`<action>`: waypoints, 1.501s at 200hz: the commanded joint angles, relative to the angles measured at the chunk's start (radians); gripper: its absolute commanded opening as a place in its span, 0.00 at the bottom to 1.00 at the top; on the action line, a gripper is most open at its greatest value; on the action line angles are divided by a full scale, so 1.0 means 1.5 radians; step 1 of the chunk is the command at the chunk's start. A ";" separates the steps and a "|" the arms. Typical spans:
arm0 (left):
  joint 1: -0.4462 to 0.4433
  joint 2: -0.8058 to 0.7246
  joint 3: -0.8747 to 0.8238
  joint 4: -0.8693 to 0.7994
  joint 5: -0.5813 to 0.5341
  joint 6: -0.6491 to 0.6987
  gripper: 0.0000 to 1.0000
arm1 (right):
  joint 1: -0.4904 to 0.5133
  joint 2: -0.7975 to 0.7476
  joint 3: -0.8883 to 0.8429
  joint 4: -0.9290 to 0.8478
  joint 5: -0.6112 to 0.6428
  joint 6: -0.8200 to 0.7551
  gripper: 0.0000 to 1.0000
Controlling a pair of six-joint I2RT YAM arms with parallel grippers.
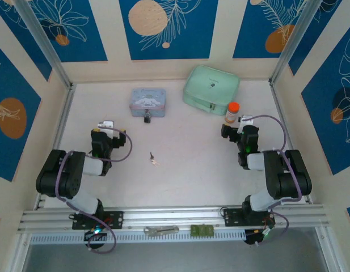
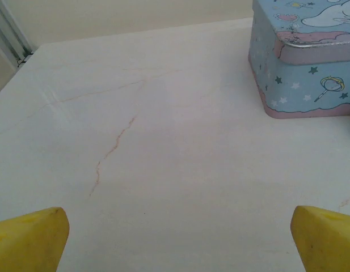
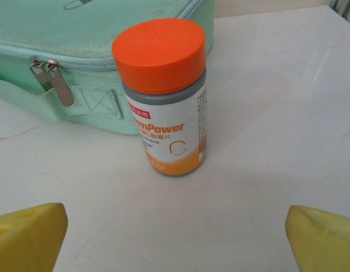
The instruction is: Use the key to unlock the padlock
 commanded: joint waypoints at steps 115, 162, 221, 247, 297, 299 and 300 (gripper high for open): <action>0.013 -0.008 0.013 -0.003 0.020 0.005 1.00 | 0.000 0.000 0.003 0.016 -0.016 0.000 0.99; 0.013 -0.008 0.013 -0.003 0.019 0.005 1.00 | 0.001 -0.002 -0.001 0.021 -0.015 -0.001 0.99; -0.043 -0.194 0.081 -0.244 -0.123 0.007 1.00 | 0.092 -0.128 0.007 -0.072 0.080 -0.081 0.99; -0.044 -0.287 0.105 -0.351 -0.133 -0.143 1.00 | 0.163 -0.194 0.073 -0.224 0.114 -0.084 0.99; -0.063 -0.415 0.046 -0.505 0.026 -0.402 0.99 | 0.322 -0.206 0.204 -0.499 0.016 0.051 0.89; -0.064 -0.419 0.041 -0.506 0.033 -0.412 0.99 | 0.334 -0.201 0.208 -0.505 0.010 0.059 0.89; -0.065 -0.421 0.039 -0.506 0.036 -0.417 0.99 | 0.338 -0.200 0.210 -0.507 0.009 0.062 0.89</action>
